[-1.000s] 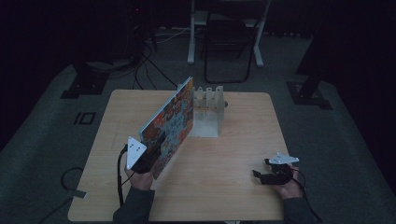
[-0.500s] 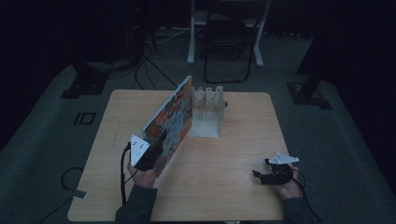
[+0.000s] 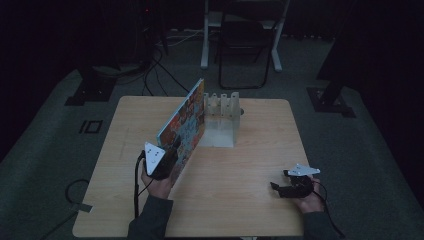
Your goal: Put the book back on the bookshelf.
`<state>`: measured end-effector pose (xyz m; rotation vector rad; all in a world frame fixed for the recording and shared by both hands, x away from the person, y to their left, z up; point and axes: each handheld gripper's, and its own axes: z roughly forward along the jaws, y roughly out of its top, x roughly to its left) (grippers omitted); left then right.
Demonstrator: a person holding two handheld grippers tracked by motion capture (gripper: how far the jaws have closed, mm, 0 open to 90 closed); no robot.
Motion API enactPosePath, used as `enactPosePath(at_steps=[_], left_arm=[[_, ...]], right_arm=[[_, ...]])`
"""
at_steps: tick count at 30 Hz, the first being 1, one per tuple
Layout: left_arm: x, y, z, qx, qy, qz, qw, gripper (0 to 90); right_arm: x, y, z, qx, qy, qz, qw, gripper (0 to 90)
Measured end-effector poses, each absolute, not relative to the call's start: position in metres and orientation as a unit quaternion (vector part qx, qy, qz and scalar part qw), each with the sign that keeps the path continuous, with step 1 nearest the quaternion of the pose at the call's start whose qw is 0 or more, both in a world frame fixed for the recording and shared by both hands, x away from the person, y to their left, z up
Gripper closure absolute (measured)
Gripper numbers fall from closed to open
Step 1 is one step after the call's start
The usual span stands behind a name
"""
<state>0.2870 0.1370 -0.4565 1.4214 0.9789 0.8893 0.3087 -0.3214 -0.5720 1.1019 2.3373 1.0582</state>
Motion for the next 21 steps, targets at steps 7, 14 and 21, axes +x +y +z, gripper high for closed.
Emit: enactPosePath(at_steps=[7, 14, 21], left_arm=[[0.291, 0.133, -0.458, 0.6, 0.423, 0.386, 0.558, 81.0], [0.296, 0.128, -0.459, 0.596, 0.428, 0.395, 0.554, 81.0], [0.301, 0.123, -0.461, 0.592, 0.437, 0.397, 0.549, 81.0]], right_arm=[[0.309, -0.321, -0.572, 0.389, 0.824, 0.373, 0.174, 20.5], [0.309, -0.321, -0.572, 0.388, 0.824, 0.373, 0.174, 20.5], [0.309, -0.322, -0.572, 0.388, 0.825, 0.373, 0.174, 20.4]])
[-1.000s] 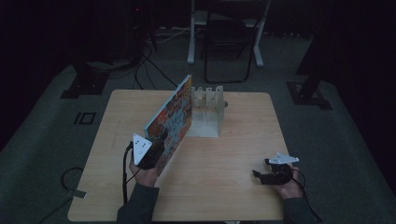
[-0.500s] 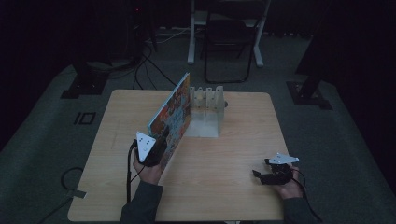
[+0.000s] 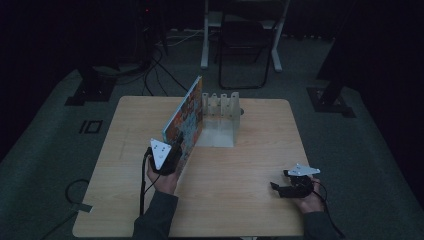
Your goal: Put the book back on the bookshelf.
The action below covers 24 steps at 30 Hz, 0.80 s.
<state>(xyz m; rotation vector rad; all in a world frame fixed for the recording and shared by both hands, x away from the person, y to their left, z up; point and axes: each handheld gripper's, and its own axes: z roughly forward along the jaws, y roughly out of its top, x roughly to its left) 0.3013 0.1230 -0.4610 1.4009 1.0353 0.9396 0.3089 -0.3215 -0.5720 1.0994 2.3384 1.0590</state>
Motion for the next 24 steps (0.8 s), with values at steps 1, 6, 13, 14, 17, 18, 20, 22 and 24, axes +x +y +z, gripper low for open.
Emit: enactPosePath(at_steps=[1, 6, 13, 14, 17, 18, 20, 22, 24], left_arm=[[0.3019, 0.1224, -0.4614, 0.59, 0.439, 0.396, 0.549, 81.0], [0.305, 0.1199, -0.4621, 0.588, 0.443, 0.397, 0.548, 81.0], [0.3074, 0.118, -0.4623, 0.586, 0.447, 0.4, 0.545, 81.0], [0.3075, 0.1174, -0.4624, 0.586, 0.447, 0.402, 0.543, 81.0], [0.3091, 0.1162, -0.4627, 0.585, 0.448, 0.404, 0.542, 81.0], [0.3095, 0.1158, -0.4628, 0.584, 0.449, 0.403, 0.542, 81.0], [0.3102, 0.1152, -0.4632, 0.584, 0.451, 0.404, 0.541, 81.0], [0.3107, 0.1143, -0.4635, 0.584, 0.451, 0.405, 0.54, 80.9], [0.3113, 0.1137, -0.4637, 0.584, 0.451, 0.407, 0.538, 81.0]], right_arm=[[0.3089, -0.3215, -0.572, 0.388, 0.825, 0.373, 0.174, 20.4], [0.3089, -0.3214, -0.572, 0.388, 0.824, 0.374, 0.174, 20.4], [0.3089, -0.3215, -0.572, 0.388, 0.825, 0.374, 0.174, 20.4], [0.3089, -0.3215, -0.572, 0.388, 0.825, 0.373, 0.174, 20.3], [0.3089, -0.3215, -0.572, 0.388, 0.825, 0.373, 0.174, 20.3], [0.3089, -0.3215, -0.572, 0.388, 0.825, 0.374, 0.174, 20.3], [0.3089, -0.3215, -0.572, 0.388, 0.825, 0.373, 0.174, 20.3], [0.309, -0.3215, -0.572, 0.387, 0.825, 0.374, 0.173, 20.3], [0.309, -0.3213, -0.572, 0.388, 0.825, 0.374, 0.173, 20.3]])
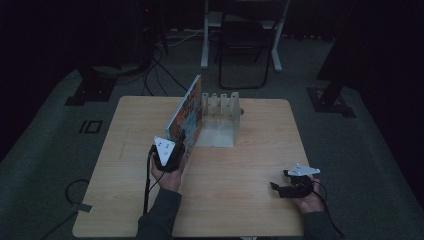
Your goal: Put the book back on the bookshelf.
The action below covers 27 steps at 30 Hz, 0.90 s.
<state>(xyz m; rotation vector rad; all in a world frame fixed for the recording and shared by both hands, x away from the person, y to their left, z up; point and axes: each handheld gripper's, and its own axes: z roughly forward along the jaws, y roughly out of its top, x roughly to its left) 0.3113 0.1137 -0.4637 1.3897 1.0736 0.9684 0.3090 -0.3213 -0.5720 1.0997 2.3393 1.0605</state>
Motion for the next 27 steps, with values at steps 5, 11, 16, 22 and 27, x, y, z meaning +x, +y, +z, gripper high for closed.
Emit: enactPosePath(at_steps=[5, 11, 16, 22, 27], left_arm=[[0.313, 0.112, -0.463, 0.585, 0.45, 0.411, 0.535, 81.0], [0.314, 0.109, -0.463, 0.584, 0.448, 0.418, 0.532, 81.0], [0.316, 0.106, -0.464, 0.579, 0.45, 0.424, 0.531, 81.0], [0.319, 0.101, -0.466, 0.579, 0.452, 0.427, 0.528, 81.0], [0.32, 0.1, -0.467, 0.576, 0.454, 0.431, 0.526, 81.0]], right_arm=[[0.309, -0.321, -0.572, 0.387, 0.825, 0.374, 0.172, 20.3], [0.309, -0.321, -0.572, 0.387, 0.825, 0.374, 0.173, 20.3], [0.31, -0.321, -0.572, 0.387, 0.825, 0.374, 0.173, 20.3], [0.31, -0.321, -0.572, 0.386, 0.825, 0.374, 0.172, 20.2], [0.31, -0.321, -0.572, 0.386, 0.826, 0.374, 0.172, 20.2]])
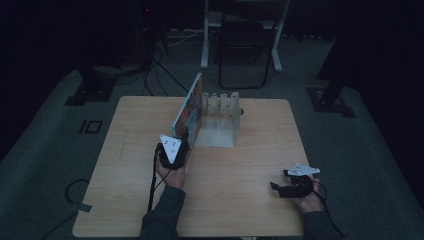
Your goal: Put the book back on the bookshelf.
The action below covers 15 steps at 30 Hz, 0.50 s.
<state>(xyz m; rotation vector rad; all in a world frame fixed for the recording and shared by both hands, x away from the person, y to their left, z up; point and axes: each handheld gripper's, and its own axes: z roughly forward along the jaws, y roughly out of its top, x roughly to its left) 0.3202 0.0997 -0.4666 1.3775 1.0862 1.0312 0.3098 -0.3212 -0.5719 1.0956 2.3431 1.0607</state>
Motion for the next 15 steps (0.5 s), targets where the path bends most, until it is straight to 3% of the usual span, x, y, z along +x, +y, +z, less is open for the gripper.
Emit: enactPosePath(at_steps=[15], left_arm=[[0.3244, 0.0975, -0.4693, 0.565, 0.458, 0.444, 0.522, 80.9]], right_arm=[[0.31, -0.3213, -0.572, 0.385, 0.826, 0.374, 0.172, 20.1]])
